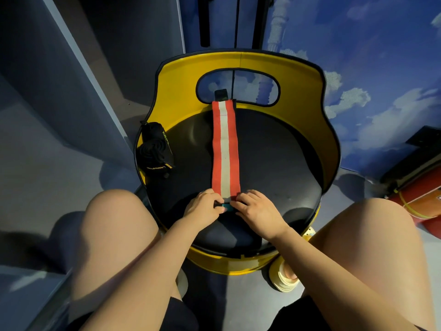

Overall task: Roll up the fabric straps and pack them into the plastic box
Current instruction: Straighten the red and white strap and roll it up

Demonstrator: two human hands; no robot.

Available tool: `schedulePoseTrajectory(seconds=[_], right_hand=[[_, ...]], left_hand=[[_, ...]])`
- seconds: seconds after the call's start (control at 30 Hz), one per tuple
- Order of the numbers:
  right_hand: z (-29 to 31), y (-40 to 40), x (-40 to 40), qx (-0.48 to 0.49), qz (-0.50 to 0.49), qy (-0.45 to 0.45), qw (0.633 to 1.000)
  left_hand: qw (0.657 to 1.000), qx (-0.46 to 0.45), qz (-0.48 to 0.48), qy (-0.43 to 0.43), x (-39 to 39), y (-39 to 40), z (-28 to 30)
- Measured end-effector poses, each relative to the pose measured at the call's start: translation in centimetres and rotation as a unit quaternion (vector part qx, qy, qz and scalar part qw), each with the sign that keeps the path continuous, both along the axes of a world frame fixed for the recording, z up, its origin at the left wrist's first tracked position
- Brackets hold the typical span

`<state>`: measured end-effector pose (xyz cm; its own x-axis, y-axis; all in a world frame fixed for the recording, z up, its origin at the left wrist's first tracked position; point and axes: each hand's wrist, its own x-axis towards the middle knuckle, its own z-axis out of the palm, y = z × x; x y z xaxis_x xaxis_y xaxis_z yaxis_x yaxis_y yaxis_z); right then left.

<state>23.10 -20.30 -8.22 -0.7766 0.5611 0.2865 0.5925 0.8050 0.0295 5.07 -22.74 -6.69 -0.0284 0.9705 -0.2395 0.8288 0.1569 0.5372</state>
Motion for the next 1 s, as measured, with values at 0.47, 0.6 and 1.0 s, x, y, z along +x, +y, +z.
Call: schedulePoseTrajectory(seconds=[0.47,0.6,1.0], right_hand=[[1.4,2.1,-1.2,-0.315,-0.160,0.055,0.934],[1.5,2.7,-1.2,-0.378,-0.182,0.109,0.901],[0.5,2.1,-0.6,-0.179,-0.085,0.082,0.977]], left_hand=[[0.985,0.113,-0.064,0.112,0.1,-1.0,-0.4],[0.985,0.108,-0.076,0.108,0.2,0.0,-0.4],[1.000,0.013,-0.005,0.025,0.0,2.1,0.0]])
